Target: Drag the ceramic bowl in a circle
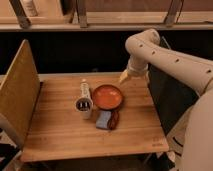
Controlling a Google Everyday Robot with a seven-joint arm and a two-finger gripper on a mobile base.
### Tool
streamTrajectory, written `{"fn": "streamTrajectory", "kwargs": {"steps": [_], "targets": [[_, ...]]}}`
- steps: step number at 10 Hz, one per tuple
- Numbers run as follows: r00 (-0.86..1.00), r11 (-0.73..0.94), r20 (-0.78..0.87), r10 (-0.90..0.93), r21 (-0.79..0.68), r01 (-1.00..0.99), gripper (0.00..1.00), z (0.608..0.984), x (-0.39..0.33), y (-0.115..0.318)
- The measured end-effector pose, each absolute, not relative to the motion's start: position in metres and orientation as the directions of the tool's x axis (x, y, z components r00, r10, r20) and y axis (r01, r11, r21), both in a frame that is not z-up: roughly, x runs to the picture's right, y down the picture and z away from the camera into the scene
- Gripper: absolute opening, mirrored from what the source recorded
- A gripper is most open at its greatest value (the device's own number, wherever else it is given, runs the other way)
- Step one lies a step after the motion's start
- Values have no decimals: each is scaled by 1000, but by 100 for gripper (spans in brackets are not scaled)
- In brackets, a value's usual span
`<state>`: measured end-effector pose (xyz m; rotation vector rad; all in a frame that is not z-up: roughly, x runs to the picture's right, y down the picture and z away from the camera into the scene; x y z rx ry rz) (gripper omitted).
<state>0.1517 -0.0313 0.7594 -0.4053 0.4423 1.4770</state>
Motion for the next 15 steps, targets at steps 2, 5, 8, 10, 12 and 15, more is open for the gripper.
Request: {"fn": "streamTrajectory", "kwargs": {"steps": [2, 5, 8, 10, 12, 15], "targets": [[93, 97, -524, 847, -20, -995, 80, 769, 132, -22], [145, 142, -531, 835, -46, -989, 80, 794, 107, -1], [144, 132, -541, 829, -61, -989, 80, 822, 87, 11], [134, 127, -572, 809, -53, -990, 80, 842, 84, 31], [106, 118, -590, 800, -20, -993, 80, 851, 95, 39], [107, 115, -589, 801, -23, -993, 80, 851, 93, 38]]}}
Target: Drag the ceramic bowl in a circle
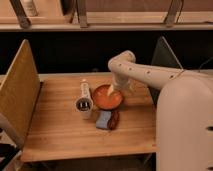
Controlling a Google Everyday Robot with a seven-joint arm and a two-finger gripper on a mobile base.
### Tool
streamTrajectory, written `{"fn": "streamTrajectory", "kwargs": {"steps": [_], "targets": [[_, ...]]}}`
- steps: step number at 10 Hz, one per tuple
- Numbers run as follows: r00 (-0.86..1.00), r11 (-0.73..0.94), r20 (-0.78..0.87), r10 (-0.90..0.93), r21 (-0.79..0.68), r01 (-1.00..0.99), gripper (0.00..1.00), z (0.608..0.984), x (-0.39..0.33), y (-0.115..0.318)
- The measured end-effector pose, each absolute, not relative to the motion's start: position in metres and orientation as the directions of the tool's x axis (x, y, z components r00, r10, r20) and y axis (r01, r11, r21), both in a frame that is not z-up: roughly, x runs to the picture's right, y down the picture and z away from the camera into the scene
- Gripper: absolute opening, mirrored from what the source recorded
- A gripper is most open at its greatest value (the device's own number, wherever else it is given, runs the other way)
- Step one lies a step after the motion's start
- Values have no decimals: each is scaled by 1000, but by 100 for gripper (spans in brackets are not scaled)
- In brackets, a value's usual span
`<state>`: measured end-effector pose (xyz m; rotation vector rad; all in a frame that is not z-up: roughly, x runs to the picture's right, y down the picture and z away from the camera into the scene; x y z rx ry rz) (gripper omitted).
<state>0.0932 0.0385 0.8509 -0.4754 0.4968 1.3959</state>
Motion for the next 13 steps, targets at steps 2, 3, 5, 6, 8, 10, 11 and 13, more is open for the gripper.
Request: {"fn": "streamTrajectory", "kwargs": {"steps": [2, 3, 5, 6, 8, 10, 11, 13], "targets": [[103, 107, -593, 799, -28, -994, 80, 859, 95, 41], [98, 98, -598, 796, -32, -995, 80, 867, 95, 45], [89, 76, -626, 775, -48, -996, 80, 891, 94, 62], [86, 64, -635, 768, -57, -996, 80, 899, 93, 68], [68, 12, -661, 747, -88, -996, 80, 918, 88, 82], [57, -30, -689, 723, -113, -993, 66, 933, 85, 93], [56, -48, -691, 720, -130, -990, 55, 938, 82, 93], [65, -65, -683, 728, -163, -985, 35, 942, 76, 86]]}}
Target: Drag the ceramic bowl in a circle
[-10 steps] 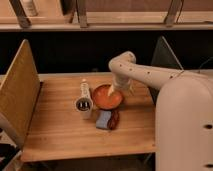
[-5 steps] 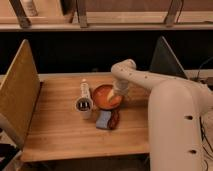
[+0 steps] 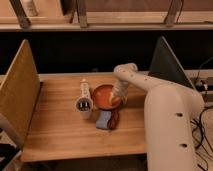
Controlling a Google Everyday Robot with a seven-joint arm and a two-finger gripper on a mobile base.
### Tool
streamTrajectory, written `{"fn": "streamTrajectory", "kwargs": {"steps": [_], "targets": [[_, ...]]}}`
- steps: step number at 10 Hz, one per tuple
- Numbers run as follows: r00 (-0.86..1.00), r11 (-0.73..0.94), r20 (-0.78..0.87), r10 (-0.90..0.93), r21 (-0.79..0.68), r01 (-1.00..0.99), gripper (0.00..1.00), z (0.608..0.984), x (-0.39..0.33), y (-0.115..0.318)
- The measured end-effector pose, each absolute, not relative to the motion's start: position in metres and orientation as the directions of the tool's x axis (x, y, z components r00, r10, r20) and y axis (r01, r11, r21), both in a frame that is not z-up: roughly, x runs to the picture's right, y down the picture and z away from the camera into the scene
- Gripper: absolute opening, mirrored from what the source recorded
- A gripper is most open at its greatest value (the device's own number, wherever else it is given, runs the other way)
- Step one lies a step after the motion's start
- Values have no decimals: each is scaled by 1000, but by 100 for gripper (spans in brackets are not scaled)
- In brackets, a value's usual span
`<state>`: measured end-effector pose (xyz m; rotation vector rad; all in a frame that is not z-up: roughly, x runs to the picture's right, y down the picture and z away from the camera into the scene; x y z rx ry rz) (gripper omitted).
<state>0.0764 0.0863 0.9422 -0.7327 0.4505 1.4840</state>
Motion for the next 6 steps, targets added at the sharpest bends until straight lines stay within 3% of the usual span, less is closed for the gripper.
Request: {"fn": "streamTrajectory", "kwargs": {"steps": [3, 4, 6], "targets": [[91, -44, -651, 754, -188, -981, 7, 932, 75, 69], [92, -24, -647, 757, -168, -985, 1, 929, 86, 66], [69, 5, -653, 754, -99, -995, 0, 927, 115, 65]]}}
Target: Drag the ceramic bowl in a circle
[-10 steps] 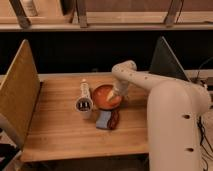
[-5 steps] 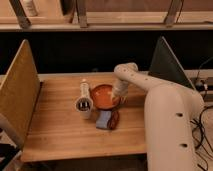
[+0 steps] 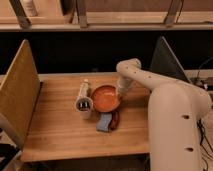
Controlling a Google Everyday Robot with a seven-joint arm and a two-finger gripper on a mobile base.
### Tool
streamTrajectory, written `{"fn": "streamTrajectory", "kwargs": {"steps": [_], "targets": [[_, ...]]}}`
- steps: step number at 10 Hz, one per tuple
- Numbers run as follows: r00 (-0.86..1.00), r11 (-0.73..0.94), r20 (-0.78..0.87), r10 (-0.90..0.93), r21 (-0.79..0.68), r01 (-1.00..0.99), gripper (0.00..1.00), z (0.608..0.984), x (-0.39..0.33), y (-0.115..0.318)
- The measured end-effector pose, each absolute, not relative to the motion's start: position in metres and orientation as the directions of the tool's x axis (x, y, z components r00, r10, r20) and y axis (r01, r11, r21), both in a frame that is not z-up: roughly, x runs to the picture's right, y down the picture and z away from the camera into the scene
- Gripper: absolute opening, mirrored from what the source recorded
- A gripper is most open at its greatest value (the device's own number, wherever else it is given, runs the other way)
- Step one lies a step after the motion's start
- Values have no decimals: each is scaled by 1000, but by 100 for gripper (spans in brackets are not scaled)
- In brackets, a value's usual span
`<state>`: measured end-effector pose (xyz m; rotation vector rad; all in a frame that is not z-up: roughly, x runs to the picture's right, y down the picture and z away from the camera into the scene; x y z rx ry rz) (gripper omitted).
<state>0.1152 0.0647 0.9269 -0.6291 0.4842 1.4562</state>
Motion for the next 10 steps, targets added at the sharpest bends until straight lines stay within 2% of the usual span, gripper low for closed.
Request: {"fn": "streamTrajectory", "kwargs": {"steps": [2, 4, 7, 10], "targets": [[26, 30, -666, 746, -5, -1000, 0, 934, 150, 62], [19, 50, -669, 743, 27, -998, 0, 946, 153, 52], [60, 71, -656, 752, -10, -997, 0, 963, 120, 31], [137, 100, -656, 742, -94, -991, 0, 954, 78, 32]]}}
